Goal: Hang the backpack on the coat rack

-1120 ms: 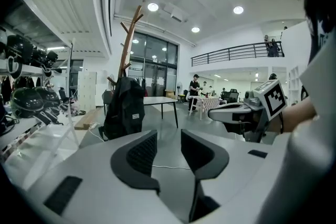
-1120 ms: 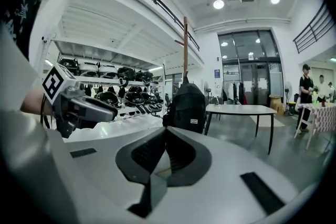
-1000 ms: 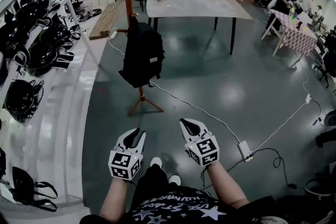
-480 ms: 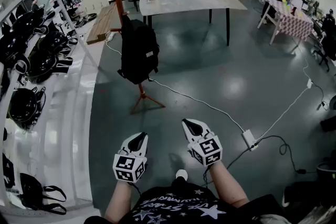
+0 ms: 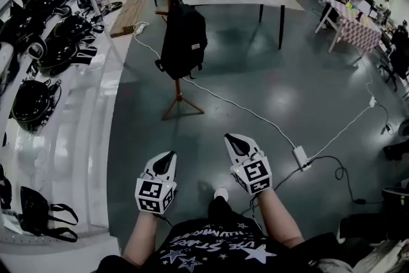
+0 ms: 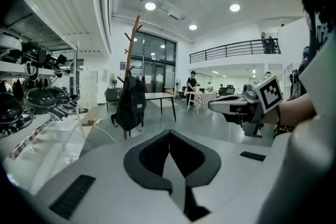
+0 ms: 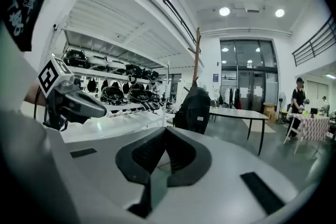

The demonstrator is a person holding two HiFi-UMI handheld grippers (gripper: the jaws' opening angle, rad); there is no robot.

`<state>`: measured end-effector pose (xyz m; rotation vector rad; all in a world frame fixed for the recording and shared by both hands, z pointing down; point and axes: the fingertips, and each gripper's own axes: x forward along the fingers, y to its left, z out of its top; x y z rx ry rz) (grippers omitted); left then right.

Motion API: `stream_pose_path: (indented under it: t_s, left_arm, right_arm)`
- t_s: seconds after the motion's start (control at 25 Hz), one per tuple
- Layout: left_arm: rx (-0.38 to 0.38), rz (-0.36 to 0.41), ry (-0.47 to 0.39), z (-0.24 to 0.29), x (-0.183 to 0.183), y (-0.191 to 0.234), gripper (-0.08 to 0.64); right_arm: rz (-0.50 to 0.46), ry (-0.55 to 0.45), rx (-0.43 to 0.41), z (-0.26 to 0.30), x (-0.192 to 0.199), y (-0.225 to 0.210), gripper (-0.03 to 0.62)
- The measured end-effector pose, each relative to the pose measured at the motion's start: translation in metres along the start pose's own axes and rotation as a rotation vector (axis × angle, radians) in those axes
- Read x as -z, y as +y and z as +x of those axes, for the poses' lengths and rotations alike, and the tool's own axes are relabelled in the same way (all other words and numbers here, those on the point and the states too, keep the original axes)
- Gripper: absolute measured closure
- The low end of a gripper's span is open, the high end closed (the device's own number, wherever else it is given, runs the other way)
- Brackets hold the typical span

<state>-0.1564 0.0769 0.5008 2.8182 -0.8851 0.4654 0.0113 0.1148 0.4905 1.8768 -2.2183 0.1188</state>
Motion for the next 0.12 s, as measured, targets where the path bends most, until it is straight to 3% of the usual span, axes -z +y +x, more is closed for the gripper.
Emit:
stream_pose_path:
  t_s: [0.12]
  left_arm:
    - [-0.019, -0.009, 0.019, -0.035, 0.020, 0.017, 0.541]
  right_arm:
    - [-0.011, 0.001, 0.005, -0.007, -0.003, 0.031, 0.581]
